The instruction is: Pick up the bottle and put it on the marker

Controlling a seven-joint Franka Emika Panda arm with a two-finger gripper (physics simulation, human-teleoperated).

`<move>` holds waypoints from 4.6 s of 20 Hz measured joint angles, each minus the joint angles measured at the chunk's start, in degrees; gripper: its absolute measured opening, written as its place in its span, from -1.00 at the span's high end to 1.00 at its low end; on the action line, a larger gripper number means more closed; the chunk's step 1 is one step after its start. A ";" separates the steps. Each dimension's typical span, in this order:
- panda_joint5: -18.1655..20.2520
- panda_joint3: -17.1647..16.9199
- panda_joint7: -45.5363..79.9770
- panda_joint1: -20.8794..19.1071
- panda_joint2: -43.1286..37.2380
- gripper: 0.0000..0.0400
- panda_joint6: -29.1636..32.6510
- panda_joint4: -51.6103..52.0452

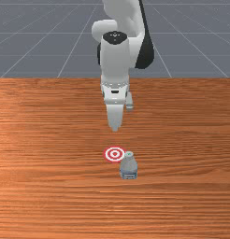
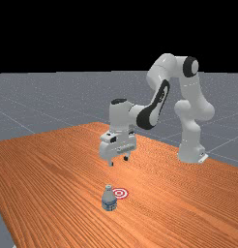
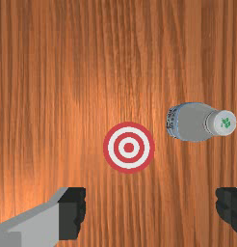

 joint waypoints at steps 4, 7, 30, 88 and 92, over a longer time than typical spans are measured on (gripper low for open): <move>-0.22 0.31 1.72 1.03 0.04 0.73 -0.02 0.07; -0.26 0.44 1.97 1.37 -0.20 0.94 0.98 -0.50; 0.09 0.54 1.67 1.22 -3.71 1.00 -5.16 1.53; -3.06 -0.36 4.23 3.17 14.62 -1.00 -14.98 29.66; -2.53 -0.06 3.84 2.98 15.84 -1.00 -17.01 31.73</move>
